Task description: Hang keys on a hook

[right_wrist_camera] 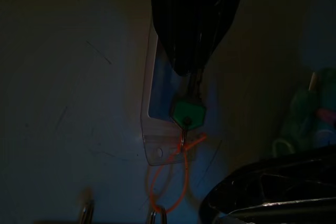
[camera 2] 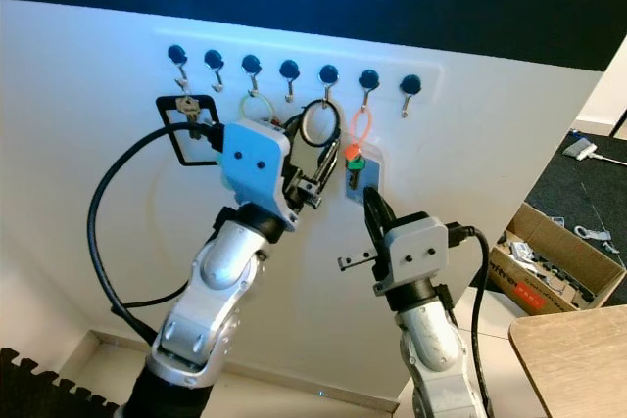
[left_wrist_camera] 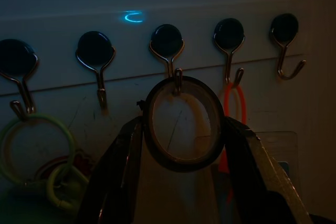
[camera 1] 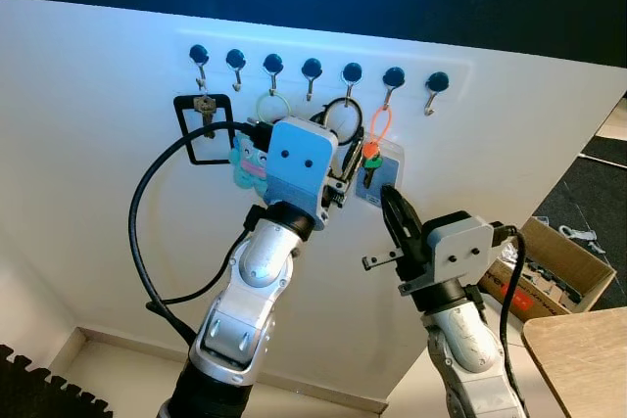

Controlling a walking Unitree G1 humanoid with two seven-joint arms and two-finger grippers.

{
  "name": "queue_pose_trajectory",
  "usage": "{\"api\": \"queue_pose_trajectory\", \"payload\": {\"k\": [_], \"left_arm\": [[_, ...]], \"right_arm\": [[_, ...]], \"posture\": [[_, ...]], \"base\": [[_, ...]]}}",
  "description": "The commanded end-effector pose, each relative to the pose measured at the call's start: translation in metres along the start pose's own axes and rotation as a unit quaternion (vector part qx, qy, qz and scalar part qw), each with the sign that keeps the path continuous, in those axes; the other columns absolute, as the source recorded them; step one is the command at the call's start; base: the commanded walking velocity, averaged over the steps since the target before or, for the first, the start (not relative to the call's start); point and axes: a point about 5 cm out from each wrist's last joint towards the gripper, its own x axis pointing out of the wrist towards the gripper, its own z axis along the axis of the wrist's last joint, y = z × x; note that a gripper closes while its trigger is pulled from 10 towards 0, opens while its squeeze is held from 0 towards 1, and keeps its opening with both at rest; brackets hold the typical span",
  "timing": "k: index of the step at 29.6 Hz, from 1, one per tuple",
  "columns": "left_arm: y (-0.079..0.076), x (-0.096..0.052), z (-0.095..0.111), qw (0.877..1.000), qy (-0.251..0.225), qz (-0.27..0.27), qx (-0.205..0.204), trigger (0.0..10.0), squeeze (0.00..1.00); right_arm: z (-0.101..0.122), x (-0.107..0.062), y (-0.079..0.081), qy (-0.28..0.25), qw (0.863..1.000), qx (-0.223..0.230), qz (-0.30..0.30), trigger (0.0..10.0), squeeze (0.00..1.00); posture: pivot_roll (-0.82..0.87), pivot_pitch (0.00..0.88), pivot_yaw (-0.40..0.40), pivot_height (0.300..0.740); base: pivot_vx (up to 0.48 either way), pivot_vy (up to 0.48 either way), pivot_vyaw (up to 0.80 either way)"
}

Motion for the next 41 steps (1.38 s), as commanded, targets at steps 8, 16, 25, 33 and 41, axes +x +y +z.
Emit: {"api": "queue_pose_trajectory", "payload": {"k": [8,16,25,33,41], "left_arm": [[-0.005,-0.001,-0.005,1.0,0.013,-0.016,-0.003,10.0,1.0],[0.015,-0.02,-0.004,1.0,0.012,0.003,0.024,10.0,0.0],[0.046,-0.082,-0.031,0.987,0.117,0.062,0.092,10.0,0.0],[0.069,-0.118,-0.038,0.966,0.17,0.142,0.134,10.0,0.0],[0.089,-0.146,-0.056,0.937,0.23,0.219,0.144,10.0,0.0]], "right_arm": [[-0.005,-0.005,0.0,0.017,1.0,-0.004,-0.001,10.0,0.0],[-0.007,-0.008,0.0,0.02,1.0,-0.003,-0.001,10.0,0.0],[-0.013,-0.013,0.002,0.033,0.999,-0.001,0.009,10.0,0.0],[-0.019,-0.014,0.005,0.044,0.999,0.0,0.026,10.0,0.0],[-0.034,-0.021,0.011,0.072,0.997,0.0,0.041,10.0,0.0]], "posture": [[0.11,0.136,0.0,0.74],[0.13,0.141,0.002,0.74],[0.15,0.15,-0.005,0.74],[0.18,0.157,-0.022,0.74],[0.18,0.149,-0.028,0.74]], "base": [[0.0,0.0,0.0],[0.0,0.0,0.0],[0.0,0.0,0.0],[0.0,0.0,0.0],[0.0,0.0,0.0]]}}
